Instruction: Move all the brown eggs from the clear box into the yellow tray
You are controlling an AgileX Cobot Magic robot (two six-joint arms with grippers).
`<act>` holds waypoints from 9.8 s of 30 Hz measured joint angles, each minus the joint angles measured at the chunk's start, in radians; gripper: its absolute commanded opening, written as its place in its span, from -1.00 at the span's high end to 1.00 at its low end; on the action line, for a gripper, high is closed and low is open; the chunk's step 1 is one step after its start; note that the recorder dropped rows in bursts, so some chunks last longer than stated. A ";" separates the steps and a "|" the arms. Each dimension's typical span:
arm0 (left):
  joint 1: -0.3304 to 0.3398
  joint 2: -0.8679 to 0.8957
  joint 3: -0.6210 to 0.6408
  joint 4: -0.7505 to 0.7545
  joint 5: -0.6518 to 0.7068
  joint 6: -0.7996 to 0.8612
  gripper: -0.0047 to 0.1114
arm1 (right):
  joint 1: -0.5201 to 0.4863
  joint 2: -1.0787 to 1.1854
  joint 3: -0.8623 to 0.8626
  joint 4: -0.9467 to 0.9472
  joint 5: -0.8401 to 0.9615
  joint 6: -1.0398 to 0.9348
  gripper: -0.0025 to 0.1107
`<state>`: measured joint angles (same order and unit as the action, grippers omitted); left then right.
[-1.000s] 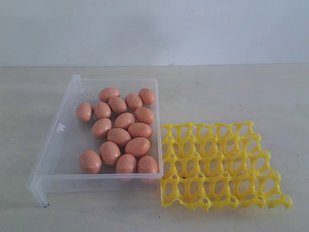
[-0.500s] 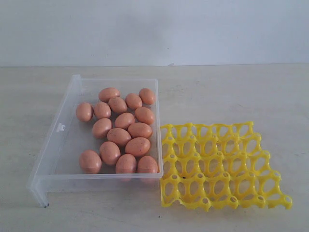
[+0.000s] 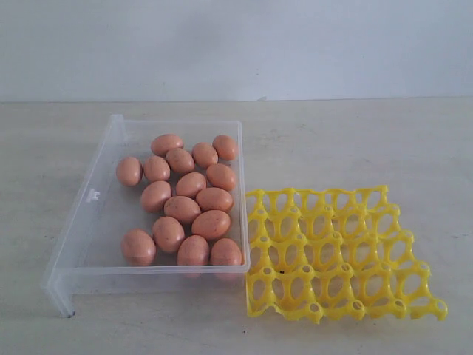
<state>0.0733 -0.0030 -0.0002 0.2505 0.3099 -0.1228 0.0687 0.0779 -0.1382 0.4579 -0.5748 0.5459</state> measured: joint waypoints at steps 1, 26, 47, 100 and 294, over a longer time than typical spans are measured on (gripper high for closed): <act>0.000 0.000 0.000 0.000 0.000 0.000 0.99 | 0.000 0.055 -0.077 -0.018 0.015 -0.064 0.96; 0.000 0.000 0.000 0.000 0.000 0.000 0.99 | 0.269 1.809 -1.592 0.087 1.706 -1.101 0.96; 0.000 0.000 0.000 0.000 0.000 0.000 0.99 | 0.590 2.100 -1.663 -0.191 1.534 -1.380 -0.11; 0.000 0.000 0.000 0.000 0.000 0.000 0.99 | 0.590 2.166 -1.644 0.103 1.262 -1.184 0.96; 0.000 0.000 0.000 0.000 0.000 0.000 0.99 | 0.710 2.307 -1.804 -0.202 1.562 -1.083 0.94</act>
<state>0.0733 -0.0030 -0.0002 0.2505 0.3099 -0.1228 0.7789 2.3844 -1.9423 0.2562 0.9876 -0.5373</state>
